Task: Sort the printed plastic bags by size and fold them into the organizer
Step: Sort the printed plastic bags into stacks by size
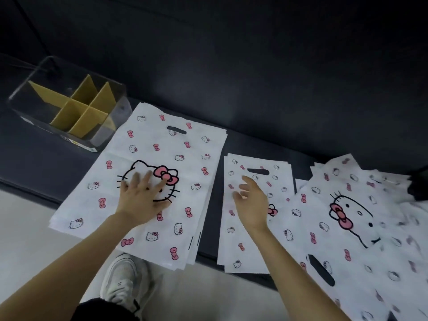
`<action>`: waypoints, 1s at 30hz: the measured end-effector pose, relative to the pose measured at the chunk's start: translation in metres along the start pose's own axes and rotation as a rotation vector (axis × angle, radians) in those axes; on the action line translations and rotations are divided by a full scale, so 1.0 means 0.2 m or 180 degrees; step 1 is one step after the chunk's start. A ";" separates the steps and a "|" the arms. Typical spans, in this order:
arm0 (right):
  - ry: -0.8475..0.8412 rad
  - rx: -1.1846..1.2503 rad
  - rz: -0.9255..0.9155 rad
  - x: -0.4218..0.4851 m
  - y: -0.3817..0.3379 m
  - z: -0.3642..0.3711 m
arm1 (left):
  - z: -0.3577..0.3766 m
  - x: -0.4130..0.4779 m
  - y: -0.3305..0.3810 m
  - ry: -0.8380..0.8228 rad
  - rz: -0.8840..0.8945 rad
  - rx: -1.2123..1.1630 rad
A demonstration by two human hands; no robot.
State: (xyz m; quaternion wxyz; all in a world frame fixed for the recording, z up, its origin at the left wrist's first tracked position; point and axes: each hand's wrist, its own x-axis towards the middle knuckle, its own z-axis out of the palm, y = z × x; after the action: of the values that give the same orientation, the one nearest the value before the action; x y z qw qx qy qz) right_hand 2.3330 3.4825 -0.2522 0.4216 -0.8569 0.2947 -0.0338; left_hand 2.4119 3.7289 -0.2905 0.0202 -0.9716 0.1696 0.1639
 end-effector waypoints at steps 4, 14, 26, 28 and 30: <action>0.0766 -0.1263 0.0117 -0.16 0.42 -0.43 | -0.03 -0.02 0.16 0.0284 -0.0075 -0.0120; 0.0307 -0.2647 0.0133 -0.36 0.98 -0.74 | -0.01 -0.24 1.22 0.0255 0.0542 -0.1950; -0.1234 0.0445 0.0857 -0.39 0.55 -0.88 | -0.26 -0.25 1.31 -0.0610 0.0204 -0.3424; -0.1432 0.0862 0.0850 -0.36 0.48 -0.90 | -0.34 -0.24 1.23 -0.0340 0.0664 -0.2552; -0.0813 0.0415 0.0214 -0.30 0.41 -0.90 | -0.44 -0.23 1.16 -0.0291 0.1225 -0.1902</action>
State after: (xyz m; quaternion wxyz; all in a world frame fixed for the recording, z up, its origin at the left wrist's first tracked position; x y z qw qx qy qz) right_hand 2.1889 3.3491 -0.1865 0.5114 -0.8146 0.2643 0.0706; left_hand 2.3202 3.5173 -0.1884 -0.2885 -0.8766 0.2929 0.2503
